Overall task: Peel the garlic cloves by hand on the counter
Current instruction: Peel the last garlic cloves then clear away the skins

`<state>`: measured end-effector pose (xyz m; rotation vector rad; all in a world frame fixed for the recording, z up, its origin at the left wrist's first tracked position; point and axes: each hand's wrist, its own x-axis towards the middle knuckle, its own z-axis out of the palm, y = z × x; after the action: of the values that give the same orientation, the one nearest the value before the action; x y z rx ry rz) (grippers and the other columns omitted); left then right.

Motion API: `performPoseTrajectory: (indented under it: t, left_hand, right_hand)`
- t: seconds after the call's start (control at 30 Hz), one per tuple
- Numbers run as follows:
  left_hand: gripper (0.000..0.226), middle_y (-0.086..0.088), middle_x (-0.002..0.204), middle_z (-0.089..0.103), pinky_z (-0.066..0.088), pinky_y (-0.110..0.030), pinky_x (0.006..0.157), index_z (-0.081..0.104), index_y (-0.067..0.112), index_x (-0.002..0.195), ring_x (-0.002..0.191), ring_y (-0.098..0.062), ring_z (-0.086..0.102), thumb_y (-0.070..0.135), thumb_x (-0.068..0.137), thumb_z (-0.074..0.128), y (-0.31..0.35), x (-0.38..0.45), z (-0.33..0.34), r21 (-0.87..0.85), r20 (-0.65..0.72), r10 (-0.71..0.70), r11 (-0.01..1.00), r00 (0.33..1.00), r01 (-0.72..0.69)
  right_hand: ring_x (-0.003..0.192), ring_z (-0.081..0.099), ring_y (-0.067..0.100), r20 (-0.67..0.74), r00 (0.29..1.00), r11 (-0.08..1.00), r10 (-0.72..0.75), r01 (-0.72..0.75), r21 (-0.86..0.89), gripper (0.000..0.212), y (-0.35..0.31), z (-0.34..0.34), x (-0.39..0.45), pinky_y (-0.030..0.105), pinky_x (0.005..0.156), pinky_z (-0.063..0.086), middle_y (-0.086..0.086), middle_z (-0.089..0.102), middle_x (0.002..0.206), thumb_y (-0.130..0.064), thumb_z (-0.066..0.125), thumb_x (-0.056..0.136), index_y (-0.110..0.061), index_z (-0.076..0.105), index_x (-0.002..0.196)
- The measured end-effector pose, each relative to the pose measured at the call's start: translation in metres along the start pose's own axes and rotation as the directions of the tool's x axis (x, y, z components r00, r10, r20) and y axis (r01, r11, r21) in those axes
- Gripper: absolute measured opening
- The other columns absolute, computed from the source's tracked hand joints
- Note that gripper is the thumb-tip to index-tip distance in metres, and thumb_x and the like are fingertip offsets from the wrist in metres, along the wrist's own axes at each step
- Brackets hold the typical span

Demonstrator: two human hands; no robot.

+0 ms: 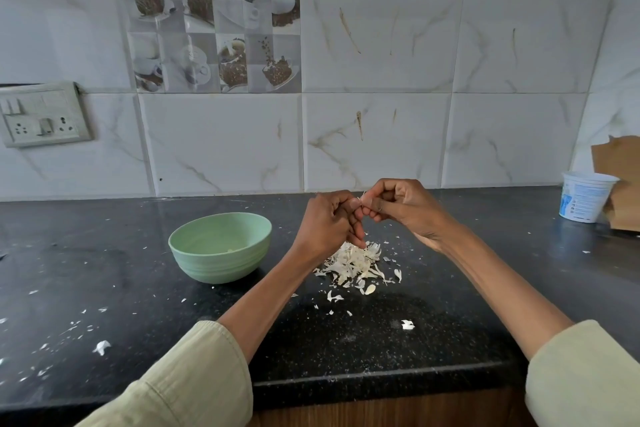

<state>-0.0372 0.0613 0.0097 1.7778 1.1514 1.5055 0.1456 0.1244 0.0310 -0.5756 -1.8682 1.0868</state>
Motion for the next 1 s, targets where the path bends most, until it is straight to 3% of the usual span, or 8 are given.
performPoseTrajectory:
  t: [0.23,0.33,0.43,0.57,0.73,0.87,1.0]
  left_hand:
    - [0.025,-0.018,0.064,0.068,0.063,-0.034,0.056,0.064,-0.007,0.088,0.057,-0.032,0.072,-0.003,0.108,0.048,-0.0022,0.0004,-0.0005,0.127,-0.021,0.011,0.992,1.000,-0.008]
    - [0.026,-0.012,0.061,0.070,0.064,-0.041,0.060,0.066,0.001,0.084,0.055,-0.027,0.073,-0.001,0.106,0.050,-0.0039,-0.0006,0.0004,0.256,-0.033,0.064,0.965,0.997,-0.054]
    - [0.028,-0.001,0.057,0.070,0.062,-0.037,0.065,0.066,0.016,0.076,0.053,-0.016,0.071,0.005,0.098,0.053,-0.0045,-0.0018,0.0003,0.414,-0.074,0.107,0.908,0.991,-0.067]
    - [0.031,-0.014,0.059,0.068,0.051,-0.027,0.059,0.069,0.004,0.081,0.052,-0.026,0.064,0.013,0.105,0.052,-0.0030,-0.0026,-0.0009,0.157,-0.076,-0.025,0.987,0.997,0.037]
    - [0.034,-0.012,0.056,0.060,0.047,-0.022,0.055,0.070,0.002,0.079,0.047,-0.019,0.054,0.013,0.105,0.052,-0.0056,-0.0033,0.0001,0.099,-0.089,-0.159,0.981,0.983,0.167]
    - [0.035,-0.013,0.057,0.059,0.047,-0.023,0.054,0.070,0.001,0.080,0.047,-0.020,0.052,0.013,0.106,0.052,-0.0046,-0.0024,0.0007,0.065,-0.109,-0.149,0.986,0.983,0.156]
    - [0.033,-0.011,0.058,0.059,0.047,-0.025,0.056,0.067,-0.001,0.082,0.053,-0.022,0.053,0.011,0.107,0.050,0.0020,-0.0028,-0.0023,0.049,-0.045,-0.067,0.996,0.997,0.069]
  right_hand:
    - [0.083,0.071,0.019,-0.015,1.000,0.993,0.014,-0.016,-0.115,0.012,0.0011,0.0022,0.0015,0.026,0.076,0.059,0.016,0.078,0.093,-0.013,0.072,0.100,-0.002,0.074,0.104]
    - [0.085,0.070,0.019,0.020,0.994,0.993,0.105,-0.104,-0.059,0.015,0.0015,0.0011,0.0018,0.025,0.075,0.058,0.019,0.077,0.097,-0.015,0.070,0.101,-0.001,0.073,0.107]
    - [0.082,0.070,0.018,0.033,0.994,0.991,0.108,-0.105,-0.084,0.016,0.0012,0.0023,0.0017,0.025,0.074,0.058,0.016,0.077,0.094,-0.016,0.068,0.102,-0.001,0.072,0.106]
    - [0.081,0.074,0.021,-0.033,0.991,0.929,-0.129,0.109,-0.354,0.012,-0.0007,0.0072,-0.0001,0.030,0.074,0.062,0.007,0.077,0.087,-0.017,0.073,0.100,-0.005,0.069,0.101]
    - [0.079,0.074,0.017,-0.022,0.966,0.832,-0.259,0.211,-0.513,0.011,0.0010,0.0099,-0.0030,0.041,0.075,0.065,-0.003,0.075,0.088,-0.021,0.081,0.094,-0.017,0.071,0.095]
    - [0.078,0.075,0.020,-0.043,0.963,0.859,-0.266,0.216,-0.465,0.013,0.0000,0.0091,-0.0015,0.038,0.075,0.065,0.000,0.077,0.086,-0.018,0.082,0.092,-0.011,0.071,0.093]
    - [0.084,0.076,0.024,-0.073,0.985,0.965,-0.156,0.136,-0.225,0.014,-0.0011,0.0033,0.0010,0.031,0.076,0.063,0.010,0.078,0.087,-0.009,0.079,0.093,0.002,0.071,0.097]
